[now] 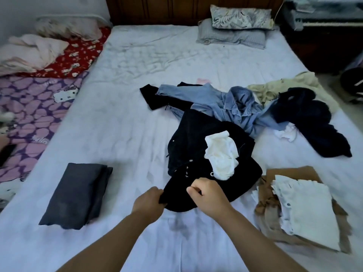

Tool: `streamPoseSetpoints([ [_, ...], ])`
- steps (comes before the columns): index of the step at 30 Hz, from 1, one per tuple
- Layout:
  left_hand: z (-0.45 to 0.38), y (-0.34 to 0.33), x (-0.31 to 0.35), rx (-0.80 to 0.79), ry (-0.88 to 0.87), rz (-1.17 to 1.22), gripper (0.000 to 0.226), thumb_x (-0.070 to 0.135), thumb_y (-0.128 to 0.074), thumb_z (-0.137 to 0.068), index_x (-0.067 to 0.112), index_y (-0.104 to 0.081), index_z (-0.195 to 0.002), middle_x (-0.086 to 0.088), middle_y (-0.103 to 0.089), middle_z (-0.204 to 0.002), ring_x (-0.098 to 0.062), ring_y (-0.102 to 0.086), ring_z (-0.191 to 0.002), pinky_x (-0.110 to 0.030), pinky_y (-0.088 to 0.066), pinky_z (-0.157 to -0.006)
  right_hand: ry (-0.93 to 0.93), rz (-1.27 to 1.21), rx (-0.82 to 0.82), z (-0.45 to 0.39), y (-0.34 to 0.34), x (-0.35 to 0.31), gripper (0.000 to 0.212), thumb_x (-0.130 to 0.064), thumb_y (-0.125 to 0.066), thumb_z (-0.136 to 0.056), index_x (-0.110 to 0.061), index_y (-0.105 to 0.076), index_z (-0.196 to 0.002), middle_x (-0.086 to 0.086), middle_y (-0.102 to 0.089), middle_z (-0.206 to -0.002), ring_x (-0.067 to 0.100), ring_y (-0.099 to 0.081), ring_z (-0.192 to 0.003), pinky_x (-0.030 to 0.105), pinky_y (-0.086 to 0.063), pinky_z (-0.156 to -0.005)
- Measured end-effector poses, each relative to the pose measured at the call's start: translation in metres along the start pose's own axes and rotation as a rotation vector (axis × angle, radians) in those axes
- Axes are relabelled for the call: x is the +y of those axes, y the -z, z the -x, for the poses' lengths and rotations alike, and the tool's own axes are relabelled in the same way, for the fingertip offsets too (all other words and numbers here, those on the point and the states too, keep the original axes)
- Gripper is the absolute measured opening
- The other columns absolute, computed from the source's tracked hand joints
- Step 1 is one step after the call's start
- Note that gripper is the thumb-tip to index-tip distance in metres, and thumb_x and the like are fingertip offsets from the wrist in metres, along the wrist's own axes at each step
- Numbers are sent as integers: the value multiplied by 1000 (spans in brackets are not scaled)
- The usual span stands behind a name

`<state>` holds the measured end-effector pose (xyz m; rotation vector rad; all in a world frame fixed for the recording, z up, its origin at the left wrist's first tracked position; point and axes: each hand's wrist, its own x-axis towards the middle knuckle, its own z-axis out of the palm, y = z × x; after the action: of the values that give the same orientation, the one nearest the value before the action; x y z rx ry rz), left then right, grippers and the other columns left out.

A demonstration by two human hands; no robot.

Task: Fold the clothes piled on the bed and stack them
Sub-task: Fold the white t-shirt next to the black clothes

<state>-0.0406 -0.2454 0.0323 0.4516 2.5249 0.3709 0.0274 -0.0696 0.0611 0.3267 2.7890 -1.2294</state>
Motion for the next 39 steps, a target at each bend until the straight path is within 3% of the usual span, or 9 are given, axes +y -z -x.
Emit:
streamPoseSetpoints([
  [4,16,-9,-42,-69,180,-18,14,27,-49,-87,23,-45,-73,6,-53,-82,-15,-54,-71,-22,-34,-54,-119,117,-87,7,-18,26,26,-21,-50,-93,-9,-48,-70,-1,-47,-70,15,-46,-67,34,-41,-66],
  [9,8,-23,-43,-137,146,162,47,42,-67,-80,28,-49,-121,12,-43,-125,-9,-51,-108,-21,-43,-84,-199,208,-197,11,-35,61,20,-22,-48,-94,-9,-54,-80,4,-56,-87,18,-54,-79,30,-43,-69],
  [16,-51,-58,0,-49,113,223,53,39,-61,-89,19,-46,-135,3,-34,-144,-13,-42,-126,-27,-40,-101,-255,279,-155,-18,-39,124,11,-23,-53,-92,-12,-54,-93,1,-51,-100,16,-50,-93,27,-45,-76],
  [22,-112,-89,34,-27,68,-30,84,47,-64,-84,30,-13,-150,-3,11,-159,-22,9,-146,-37,-11,-119,-234,497,-189,-64,-37,171,75,-49,-61,-84,-21,-27,-145,13,-15,-153,29,-15,-142,37,-21,-113],
  [28,-160,-120,40,-171,30,-410,120,71,-64,-68,45,30,-138,-14,48,-141,-37,36,-135,-55,11,-113,-246,570,-410,-93,-55,204,112,-59,-68,-73,-42,17,-145,19,40,-145,38,23,-141,55,-15,-113],
  [31,-172,-135,33,-377,38,-392,132,73,-70,-57,45,30,-138,-14,49,-140,-39,25,-140,-57,0,-114,-224,586,-313,-97,-66,216,85,-43,-74,-74,-36,-22,-142,25,23,-151,41,-5,-143,44,-40,-101],
  [33,-174,-143,29,-433,11,-477,142,74,-73,-52,41,39,-134,-18,51,-137,-42,24,-139,-60,-6,-113,-210,602,-232,-100,-71,224,59,-32,-89,-51,-26,-56,-99,31,-17,-150,44,-40,-129,39,-53,-78],
  [35,-174,-149,26,-430,-8,-589,148,72,-74,-51,36,45,-130,-21,54,-134,-46,24,-138,-62,-9,-111,-162,515,-188,-102,-72,235,45,-22,-89,-46,-18,-51,-69,32,-40,-138,45,-54,-114,38,-56,-67],
  [39,-174,-160,19,-326,7,-725,135,63,-72,-65,33,38,-137,-24,46,-139,-47,4,-141,-54,-25,-107,-97,286,12,-103,-65,241,16,-16,-55,-75,-6,-46,-67,25,-53,-117,40,-56,-98,29,-48,-66],
])
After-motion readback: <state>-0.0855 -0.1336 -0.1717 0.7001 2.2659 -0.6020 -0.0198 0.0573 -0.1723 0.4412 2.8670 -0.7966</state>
